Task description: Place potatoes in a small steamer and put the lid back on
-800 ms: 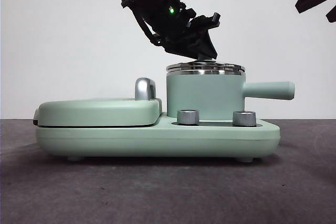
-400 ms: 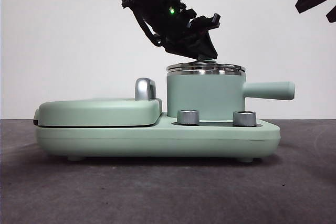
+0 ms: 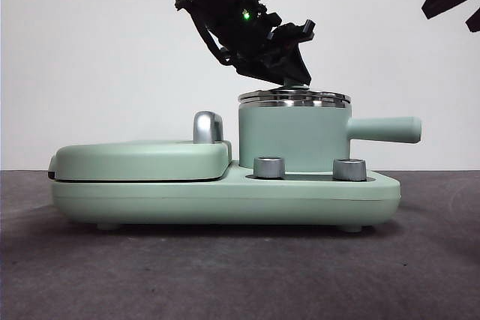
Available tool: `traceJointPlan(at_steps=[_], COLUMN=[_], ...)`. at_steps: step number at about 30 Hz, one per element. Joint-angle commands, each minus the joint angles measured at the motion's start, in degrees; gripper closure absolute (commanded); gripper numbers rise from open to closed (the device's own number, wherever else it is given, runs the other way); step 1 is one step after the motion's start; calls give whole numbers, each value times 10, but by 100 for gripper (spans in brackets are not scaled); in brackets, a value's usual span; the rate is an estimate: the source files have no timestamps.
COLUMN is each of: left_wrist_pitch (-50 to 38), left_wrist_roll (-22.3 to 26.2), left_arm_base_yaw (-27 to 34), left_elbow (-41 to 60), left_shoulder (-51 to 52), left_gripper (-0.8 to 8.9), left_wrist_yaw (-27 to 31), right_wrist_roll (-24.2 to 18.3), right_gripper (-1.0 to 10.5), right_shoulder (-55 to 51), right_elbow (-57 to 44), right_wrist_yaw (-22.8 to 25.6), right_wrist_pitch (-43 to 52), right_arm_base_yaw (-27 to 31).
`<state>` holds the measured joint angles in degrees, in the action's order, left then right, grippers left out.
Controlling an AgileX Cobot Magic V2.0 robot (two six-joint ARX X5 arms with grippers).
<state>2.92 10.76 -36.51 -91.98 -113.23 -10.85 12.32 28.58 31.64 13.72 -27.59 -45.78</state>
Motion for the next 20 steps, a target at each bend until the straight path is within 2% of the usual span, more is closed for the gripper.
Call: traceJointPlan(at_steps=[1, 4, 11, 15, 20], left_wrist_pitch=[21, 21, 21, 22, 23], left_wrist_roll=[22, 22, 16, 3, -55], left_arm_base_yaw=[-1, -2, -1, -1, 7], left_elbow=[-4, -4, -4, -4, -4], left_shoulder=[-27, -24, -5, 21, 67], left_gripper=[705, 612, 496, 493, 493], left_wrist_yaw=[3, 3, 3, 3, -7], right_wrist_roll=[7, 7, 7, 7, 7], right_gripper=[662, 662, 662, 662, 662], right_shoulder=[1, 1, 1, 1, 1], right_elbow=[1, 1, 1, 1, 1], right_wrist_yaw=[3, 3, 3, 3, 3], right_wrist_pitch=[5, 5, 4, 4, 5], right_arm_base_yaw=[-6, -6, -6, -6, -6])
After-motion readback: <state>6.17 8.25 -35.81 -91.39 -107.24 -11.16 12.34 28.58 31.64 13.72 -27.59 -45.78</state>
